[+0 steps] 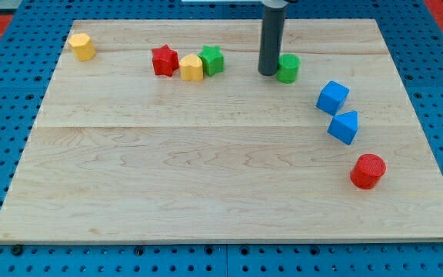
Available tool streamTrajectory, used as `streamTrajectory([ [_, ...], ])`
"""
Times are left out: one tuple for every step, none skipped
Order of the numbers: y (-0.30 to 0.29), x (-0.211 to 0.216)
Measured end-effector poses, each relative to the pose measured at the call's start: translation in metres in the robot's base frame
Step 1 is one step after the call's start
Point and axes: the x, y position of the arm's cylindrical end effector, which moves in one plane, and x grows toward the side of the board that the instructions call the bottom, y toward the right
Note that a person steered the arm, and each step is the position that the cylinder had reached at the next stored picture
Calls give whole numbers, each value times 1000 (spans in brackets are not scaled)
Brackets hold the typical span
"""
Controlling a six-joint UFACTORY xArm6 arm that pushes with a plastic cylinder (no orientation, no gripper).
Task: Place your arm left to the red star
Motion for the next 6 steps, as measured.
streamTrajectory([
  [31,-8],
  [63,-3],
  [29,-8],
  [-26,12],
  [-95,30],
  [-174,29],
])
